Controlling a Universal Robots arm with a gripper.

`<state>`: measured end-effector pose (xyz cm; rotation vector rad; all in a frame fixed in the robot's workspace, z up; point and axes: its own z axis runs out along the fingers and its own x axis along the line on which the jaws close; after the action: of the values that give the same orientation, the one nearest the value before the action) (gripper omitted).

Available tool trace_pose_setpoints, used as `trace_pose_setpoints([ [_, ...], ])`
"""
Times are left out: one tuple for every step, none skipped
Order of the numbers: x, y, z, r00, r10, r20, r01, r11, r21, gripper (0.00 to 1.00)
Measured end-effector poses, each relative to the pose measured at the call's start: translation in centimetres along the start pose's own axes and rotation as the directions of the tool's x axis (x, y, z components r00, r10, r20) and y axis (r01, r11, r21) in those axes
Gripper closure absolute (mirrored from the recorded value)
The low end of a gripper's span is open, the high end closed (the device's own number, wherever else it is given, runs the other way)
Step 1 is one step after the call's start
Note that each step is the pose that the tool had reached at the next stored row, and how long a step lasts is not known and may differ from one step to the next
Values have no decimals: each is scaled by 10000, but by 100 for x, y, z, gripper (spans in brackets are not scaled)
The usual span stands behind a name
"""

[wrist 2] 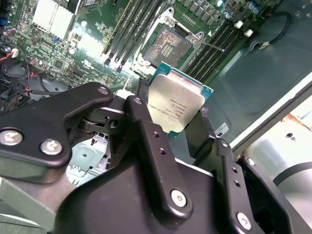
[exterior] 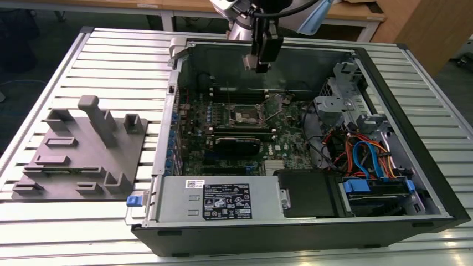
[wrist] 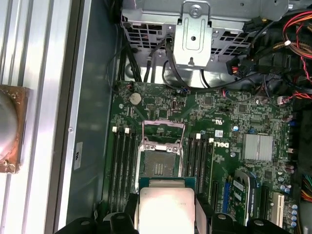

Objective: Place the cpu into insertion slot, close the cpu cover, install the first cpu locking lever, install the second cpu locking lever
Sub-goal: 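Place the cpu into insertion slot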

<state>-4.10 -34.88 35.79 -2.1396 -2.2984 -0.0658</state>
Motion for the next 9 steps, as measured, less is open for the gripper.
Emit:
trace_pose_setpoints([
  [0,0,1,10000,0,0,0,10000,1,46],
  [0,0,2,10000,0,1,0,10000,3,46],
  [0,0,3,10000,1,1,-1,10000,4,46],
  [0,0,5,10000,1,-1,-1,10000,5,46],
  [0,0,6,10000,2,0,-2,10000,8,46],
  [0,0,7,10000,3,0,-3,10000,11,46],
  [0,0,10,10000,8,-2,-8,10000,16,46],
  [0,0,11,10000,14,-3,-14,10000,31,46],
  [-1,0,14,10000,23,-5,-23,10000,60,46],
])
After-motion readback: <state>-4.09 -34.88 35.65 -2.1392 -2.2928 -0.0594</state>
